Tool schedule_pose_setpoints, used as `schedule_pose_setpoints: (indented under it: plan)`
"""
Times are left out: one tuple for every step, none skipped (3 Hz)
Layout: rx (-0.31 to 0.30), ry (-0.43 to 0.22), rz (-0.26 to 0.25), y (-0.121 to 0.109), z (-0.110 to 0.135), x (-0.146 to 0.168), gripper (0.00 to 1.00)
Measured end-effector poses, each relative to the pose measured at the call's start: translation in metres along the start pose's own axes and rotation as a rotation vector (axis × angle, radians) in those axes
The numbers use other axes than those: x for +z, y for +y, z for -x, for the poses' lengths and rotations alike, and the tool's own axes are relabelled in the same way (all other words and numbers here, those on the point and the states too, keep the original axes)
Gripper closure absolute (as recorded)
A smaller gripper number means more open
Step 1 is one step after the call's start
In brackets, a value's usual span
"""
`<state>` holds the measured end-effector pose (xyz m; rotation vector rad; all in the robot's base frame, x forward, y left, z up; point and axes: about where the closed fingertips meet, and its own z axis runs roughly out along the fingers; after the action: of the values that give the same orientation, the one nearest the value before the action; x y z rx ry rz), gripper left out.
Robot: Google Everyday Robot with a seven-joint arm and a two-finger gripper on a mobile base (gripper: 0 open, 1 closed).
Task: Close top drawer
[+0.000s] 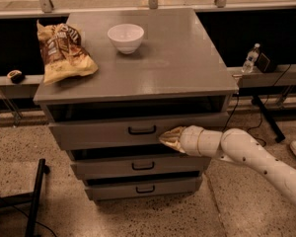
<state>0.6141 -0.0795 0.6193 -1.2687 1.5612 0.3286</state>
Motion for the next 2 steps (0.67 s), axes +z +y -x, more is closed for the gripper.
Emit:
schedule_pose_setpoints:
  plan:
    - [0.000,-0.001,0.000,0.002,0.000,-0.001,1.00]
    - [-0.028,-0.036,0.041,0.021,0.012,-0.022,1.00]
